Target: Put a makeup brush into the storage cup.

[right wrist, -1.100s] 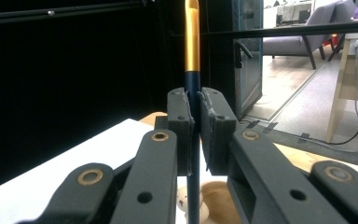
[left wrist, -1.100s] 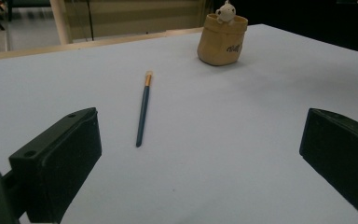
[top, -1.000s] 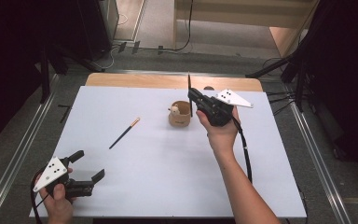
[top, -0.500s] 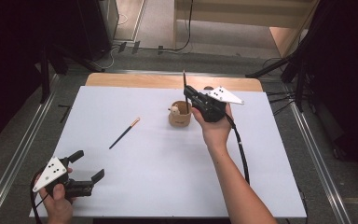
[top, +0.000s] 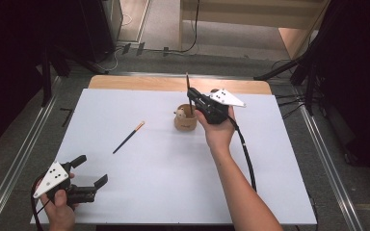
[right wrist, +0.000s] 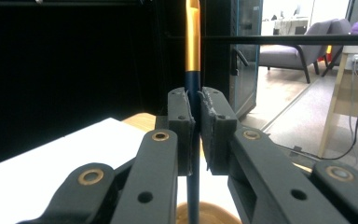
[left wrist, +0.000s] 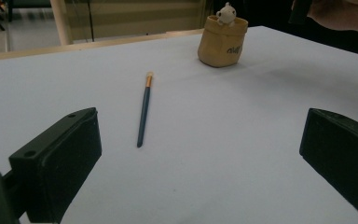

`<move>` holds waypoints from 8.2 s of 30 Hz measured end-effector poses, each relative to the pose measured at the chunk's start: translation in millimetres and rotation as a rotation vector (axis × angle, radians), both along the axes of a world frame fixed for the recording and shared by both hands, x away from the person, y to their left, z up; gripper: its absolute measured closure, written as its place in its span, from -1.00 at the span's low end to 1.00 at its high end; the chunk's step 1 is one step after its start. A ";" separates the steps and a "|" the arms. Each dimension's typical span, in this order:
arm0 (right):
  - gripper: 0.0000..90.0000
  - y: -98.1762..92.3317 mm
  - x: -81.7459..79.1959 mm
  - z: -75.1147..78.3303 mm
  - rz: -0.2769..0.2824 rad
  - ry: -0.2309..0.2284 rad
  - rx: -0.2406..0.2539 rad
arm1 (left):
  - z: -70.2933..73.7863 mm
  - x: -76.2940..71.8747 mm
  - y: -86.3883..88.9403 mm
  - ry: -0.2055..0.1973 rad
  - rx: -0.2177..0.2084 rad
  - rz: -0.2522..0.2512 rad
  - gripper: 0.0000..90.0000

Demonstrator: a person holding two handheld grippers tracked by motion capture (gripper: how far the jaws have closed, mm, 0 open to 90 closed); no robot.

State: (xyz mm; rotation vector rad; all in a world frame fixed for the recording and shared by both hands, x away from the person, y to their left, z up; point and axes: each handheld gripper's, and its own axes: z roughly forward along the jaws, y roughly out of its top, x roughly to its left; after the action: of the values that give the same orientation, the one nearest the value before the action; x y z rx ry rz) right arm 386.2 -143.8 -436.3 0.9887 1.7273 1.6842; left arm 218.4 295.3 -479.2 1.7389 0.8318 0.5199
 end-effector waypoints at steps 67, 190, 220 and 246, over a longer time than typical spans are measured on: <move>0.57 0.1 9.4 -54.7 -0.084 0.206 -0.072 | -0.3 0.5 1.0 0.004 -0.004 0.000 -1.00; -1.00 -196.2 -225.6 -61.0 -0.193 0.160 -0.101 | 15.8 19.0 -18.0 0.008 -0.002 0.012 -1.00; -0.97 -197.0 -224.7 -61.2 -0.149 0.160 -0.105 | 31.6 106.5 -44.8 0.102 0.054 -0.013 -1.00; -0.97 -197.6 -224.7 -62.8 -0.153 0.167 -0.110 | 26.6 156.0 -73.9 0.337 0.241 -0.076 -1.00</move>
State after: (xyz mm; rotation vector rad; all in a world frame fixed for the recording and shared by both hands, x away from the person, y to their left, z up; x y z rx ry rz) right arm 161.4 -341.4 -499.2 1.2063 1.7791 1.4300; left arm 374.4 221.4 -452.6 2.1091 0.9633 0.2870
